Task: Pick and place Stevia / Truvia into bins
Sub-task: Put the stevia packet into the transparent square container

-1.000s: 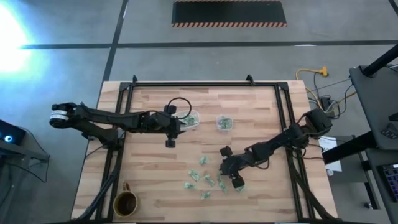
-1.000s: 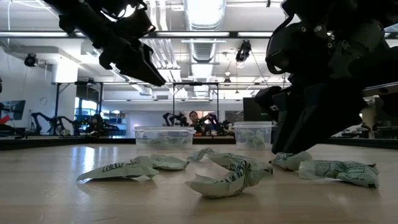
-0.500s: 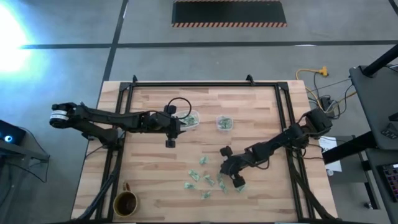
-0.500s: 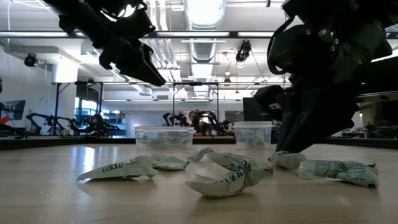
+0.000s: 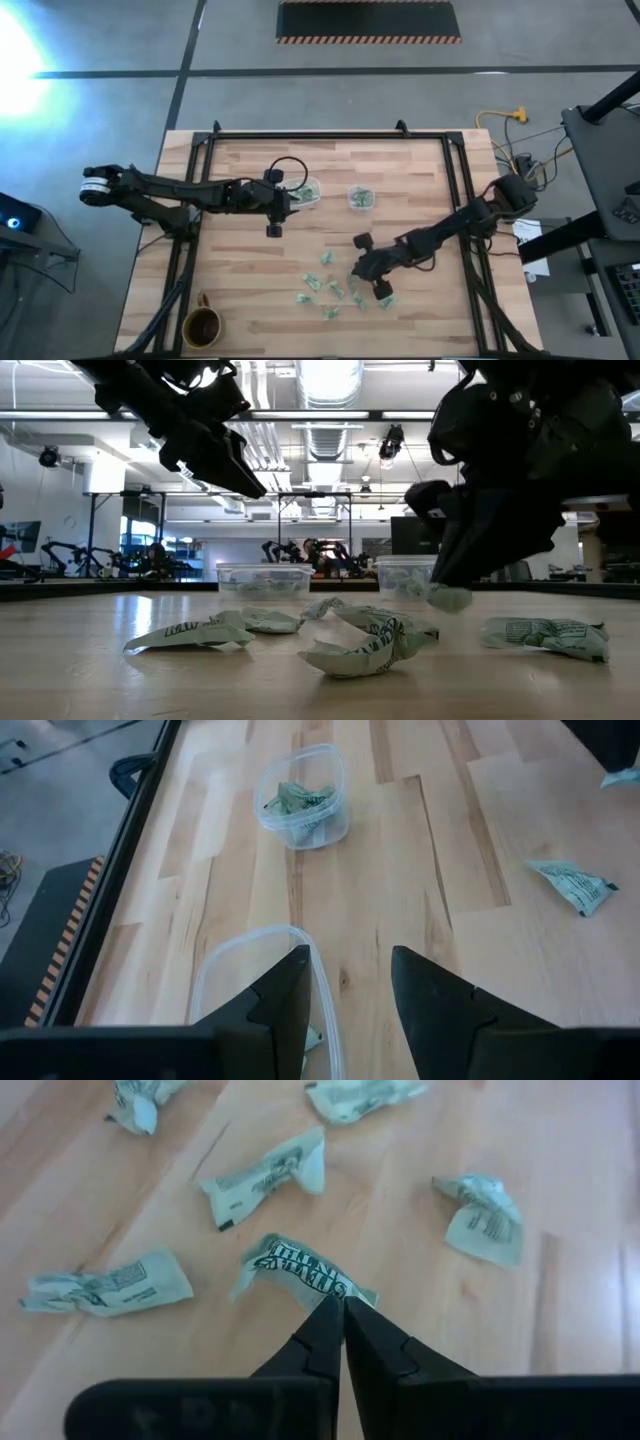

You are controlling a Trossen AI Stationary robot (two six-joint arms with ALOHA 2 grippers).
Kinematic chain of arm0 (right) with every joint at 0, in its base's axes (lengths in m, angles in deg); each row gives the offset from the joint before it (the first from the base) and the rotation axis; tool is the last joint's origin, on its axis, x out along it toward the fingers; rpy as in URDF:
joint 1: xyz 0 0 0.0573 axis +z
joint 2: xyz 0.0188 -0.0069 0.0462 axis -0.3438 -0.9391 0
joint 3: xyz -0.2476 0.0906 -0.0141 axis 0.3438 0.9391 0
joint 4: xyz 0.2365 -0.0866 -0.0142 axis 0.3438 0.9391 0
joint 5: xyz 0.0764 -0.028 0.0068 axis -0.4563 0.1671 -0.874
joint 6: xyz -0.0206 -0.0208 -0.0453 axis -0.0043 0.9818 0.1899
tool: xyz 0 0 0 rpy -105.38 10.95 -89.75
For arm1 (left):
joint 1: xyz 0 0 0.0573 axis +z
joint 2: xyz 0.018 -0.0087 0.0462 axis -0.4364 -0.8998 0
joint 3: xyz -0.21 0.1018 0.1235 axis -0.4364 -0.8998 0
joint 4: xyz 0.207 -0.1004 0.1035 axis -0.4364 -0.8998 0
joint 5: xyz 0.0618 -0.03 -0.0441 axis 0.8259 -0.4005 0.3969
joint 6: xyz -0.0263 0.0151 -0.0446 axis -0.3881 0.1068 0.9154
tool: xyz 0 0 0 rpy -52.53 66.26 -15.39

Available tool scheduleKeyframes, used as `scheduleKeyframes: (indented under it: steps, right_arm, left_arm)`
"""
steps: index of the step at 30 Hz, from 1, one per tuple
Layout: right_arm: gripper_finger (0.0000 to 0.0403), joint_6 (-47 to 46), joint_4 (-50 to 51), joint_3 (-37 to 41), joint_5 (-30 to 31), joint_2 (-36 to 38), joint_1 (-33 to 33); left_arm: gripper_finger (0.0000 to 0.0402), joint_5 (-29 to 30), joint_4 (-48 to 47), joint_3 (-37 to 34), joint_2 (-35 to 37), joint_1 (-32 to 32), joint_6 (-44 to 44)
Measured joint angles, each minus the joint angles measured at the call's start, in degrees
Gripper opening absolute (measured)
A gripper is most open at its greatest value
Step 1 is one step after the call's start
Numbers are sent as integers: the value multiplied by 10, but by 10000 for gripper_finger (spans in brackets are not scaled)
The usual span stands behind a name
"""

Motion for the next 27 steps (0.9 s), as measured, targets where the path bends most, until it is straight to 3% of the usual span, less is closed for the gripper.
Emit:
scheduleKeyframes:
  steps: [9, 18, 27]
  right_arm:
    - [8, 44, 45, 0, 78, 77, 6]
    - [8, 55, 138, 2, 353, 176, -3]
    - [9, 22, 144, 20, 407, 200, -84]
  left_arm:
    - [125, 0, 1, 0, 0, 0, 0]
    - [125, 0, 1, 0, 0, 0, 0]
    - [125, 0, 2, 0, 0, 0, 0]
